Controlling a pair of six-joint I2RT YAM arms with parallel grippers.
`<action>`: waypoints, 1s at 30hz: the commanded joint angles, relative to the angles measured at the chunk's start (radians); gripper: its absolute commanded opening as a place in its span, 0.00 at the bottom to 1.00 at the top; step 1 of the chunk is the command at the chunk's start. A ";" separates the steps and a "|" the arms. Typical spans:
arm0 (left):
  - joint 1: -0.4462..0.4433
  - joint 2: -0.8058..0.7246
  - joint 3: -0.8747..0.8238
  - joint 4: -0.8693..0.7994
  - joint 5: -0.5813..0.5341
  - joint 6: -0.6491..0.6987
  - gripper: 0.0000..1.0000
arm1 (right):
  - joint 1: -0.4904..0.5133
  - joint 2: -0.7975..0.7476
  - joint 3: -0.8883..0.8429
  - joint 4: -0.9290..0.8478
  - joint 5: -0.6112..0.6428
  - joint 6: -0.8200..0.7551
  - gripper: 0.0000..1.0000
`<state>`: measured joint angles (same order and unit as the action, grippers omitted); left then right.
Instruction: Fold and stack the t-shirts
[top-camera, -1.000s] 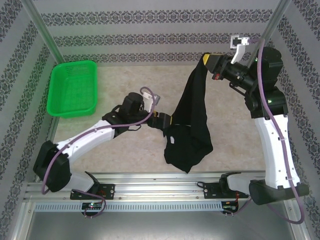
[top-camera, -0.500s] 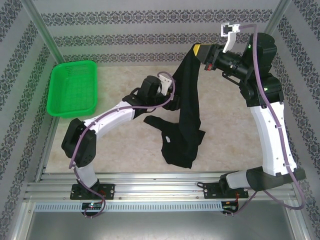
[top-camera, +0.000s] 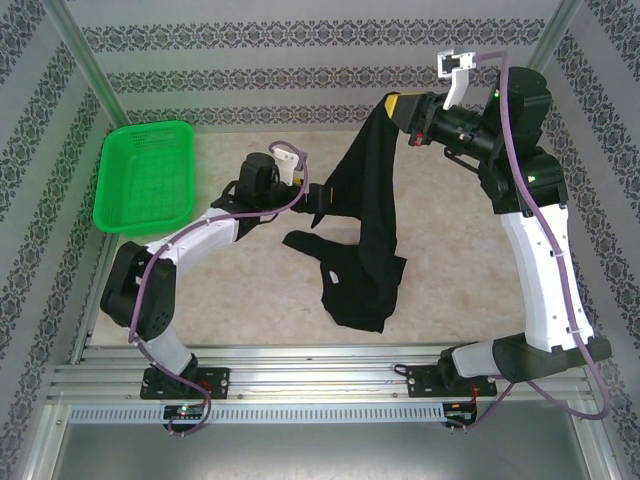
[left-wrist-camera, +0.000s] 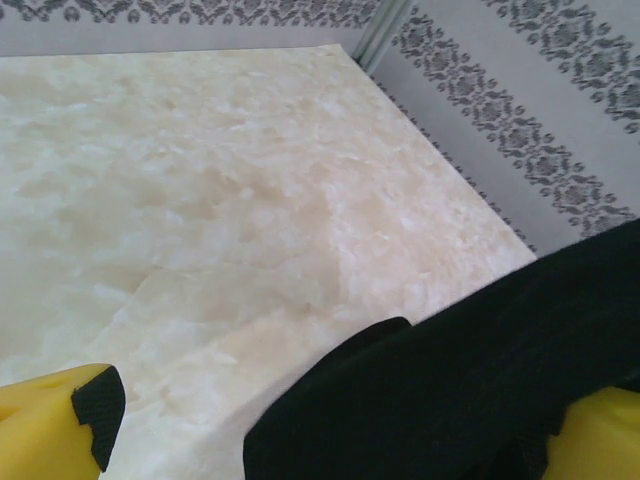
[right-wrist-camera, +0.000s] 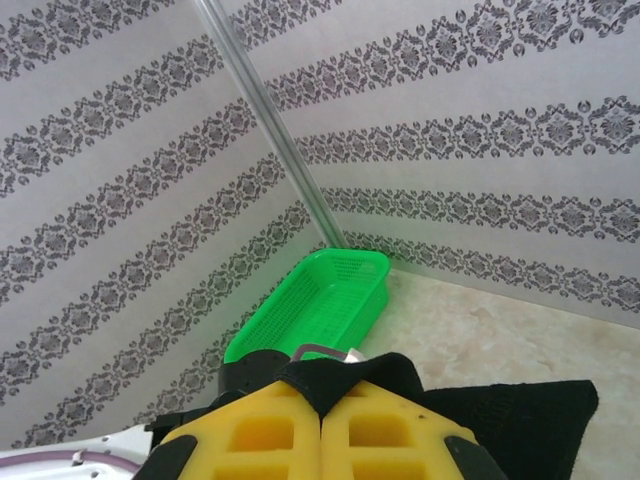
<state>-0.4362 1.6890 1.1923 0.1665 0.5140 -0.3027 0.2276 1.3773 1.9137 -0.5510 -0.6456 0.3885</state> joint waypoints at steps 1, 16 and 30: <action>-0.005 0.047 0.015 0.117 0.122 -0.023 1.00 | 0.017 -0.006 -0.018 0.060 -0.035 0.004 0.00; -0.002 0.170 0.145 0.073 0.165 0.000 0.06 | 0.021 -0.053 -0.086 0.059 -0.032 -0.005 0.00; 0.110 -0.156 0.531 -0.442 -0.327 0.239 0.00 | -0.037 -0.055 -0.162 0.035 0.358 -0.134 0.00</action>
<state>-0.3325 1.5841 1.6032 -0.1238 0.2897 -0.1623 0.2104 1.3117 1.7435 -0.5323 -0.4740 0.3126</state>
